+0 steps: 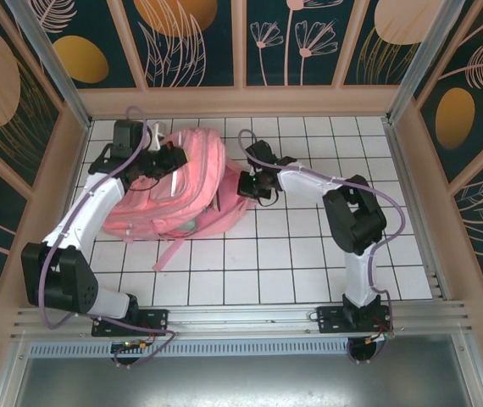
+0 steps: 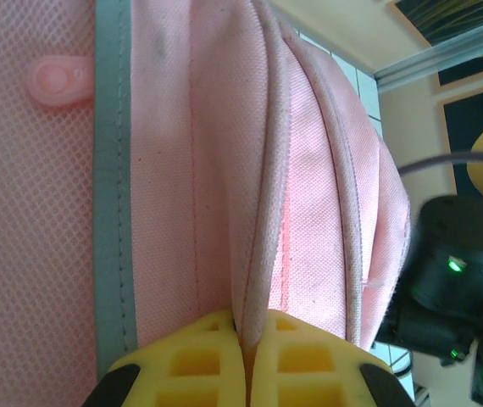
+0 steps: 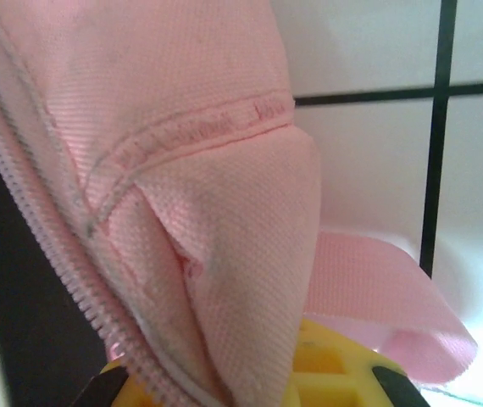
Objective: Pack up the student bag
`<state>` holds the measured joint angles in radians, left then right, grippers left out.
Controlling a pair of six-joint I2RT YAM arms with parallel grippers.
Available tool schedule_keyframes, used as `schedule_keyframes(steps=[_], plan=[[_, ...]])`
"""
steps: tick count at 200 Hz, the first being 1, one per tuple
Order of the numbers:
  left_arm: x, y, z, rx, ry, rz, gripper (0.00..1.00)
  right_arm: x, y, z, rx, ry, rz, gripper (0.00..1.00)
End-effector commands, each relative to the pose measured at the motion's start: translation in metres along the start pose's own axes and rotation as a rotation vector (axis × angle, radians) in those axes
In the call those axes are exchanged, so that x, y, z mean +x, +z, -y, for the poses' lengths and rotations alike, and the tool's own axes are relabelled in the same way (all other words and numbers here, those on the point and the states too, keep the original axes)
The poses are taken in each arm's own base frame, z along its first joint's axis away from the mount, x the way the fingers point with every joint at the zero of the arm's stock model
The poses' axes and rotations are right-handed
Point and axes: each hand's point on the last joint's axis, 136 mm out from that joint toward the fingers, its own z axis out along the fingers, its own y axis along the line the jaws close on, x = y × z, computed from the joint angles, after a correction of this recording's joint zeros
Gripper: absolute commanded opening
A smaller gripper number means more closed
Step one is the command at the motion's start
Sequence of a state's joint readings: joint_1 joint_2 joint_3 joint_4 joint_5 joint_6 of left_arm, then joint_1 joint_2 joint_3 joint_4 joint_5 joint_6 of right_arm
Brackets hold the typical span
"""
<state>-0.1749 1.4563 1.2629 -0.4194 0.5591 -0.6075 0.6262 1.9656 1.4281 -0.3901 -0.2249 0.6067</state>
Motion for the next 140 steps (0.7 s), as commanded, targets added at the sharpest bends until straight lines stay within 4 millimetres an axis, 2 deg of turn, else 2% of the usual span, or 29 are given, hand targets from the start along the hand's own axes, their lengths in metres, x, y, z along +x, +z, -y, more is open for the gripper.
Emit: schedule_keyframes(steps=[1,31,50,69,78,82,97,101,106,125,140], plan=[[-0.044,-0.023,0.065,0.143,0.172,0.102,0.0,-0.062,-0.091,-0.062,-0.165,-0.068,0.267,0.0],[-0.074,-0.032,0.104,0.225,0.216,0.139,0.0,-0.078,-0.133,-0.062,-0.17,-0.053,0.367,0.0],[-0.086,-0.034,0.127,0.302,0.225,0.159,0.0,-0.084,-0.154,-0.05,-0.134,-0.035,0.415,0.0],[-0.091,-0.027,0.146,0.365,0.233,0.161,0.0,-0.081,-0.169,-0.033,-0.089,-0.004,0.445,0.0],[-0.09,-0.019,0.154,0.381,0.243,0.146,0.0,-0.077,-0.178,-0.026,-0.071,0.006,0.466,0.0],[-0.089,-0.016,0.158,0.388,0.248,0.141,0.0,-0.082,-0.186,-0.013,-0.049,0.032,0.492,0.0],[-0.083,-0.008,0.179,0.428,0.276,0.119,0.0,-0.079,-0.205,0.007,-0.011,0.071,0.547,0.0],[-0.08,0.006,0.177,0.428,0.269,0.096,0.0,-0.077,-0.209,0.013,-0.003,0.082,0.557,0.0],[-0.076,0.012,0.182,0.439,0.273,0.081,0.0,-0.074,-0.214,0.02,0.004,0.096,0.567,0.0],[-0.056,0.041,0.195,0.468,0.285,0.012,0.0,-0.058,-0.221,0.049,0.051,0.149,0.572,0.0],[-0.037,0.064,0.203,0.482,0.288,-0.044,0.0,-0.041,-0.219,0.065,0.085,0.171,0.555,0.0]])
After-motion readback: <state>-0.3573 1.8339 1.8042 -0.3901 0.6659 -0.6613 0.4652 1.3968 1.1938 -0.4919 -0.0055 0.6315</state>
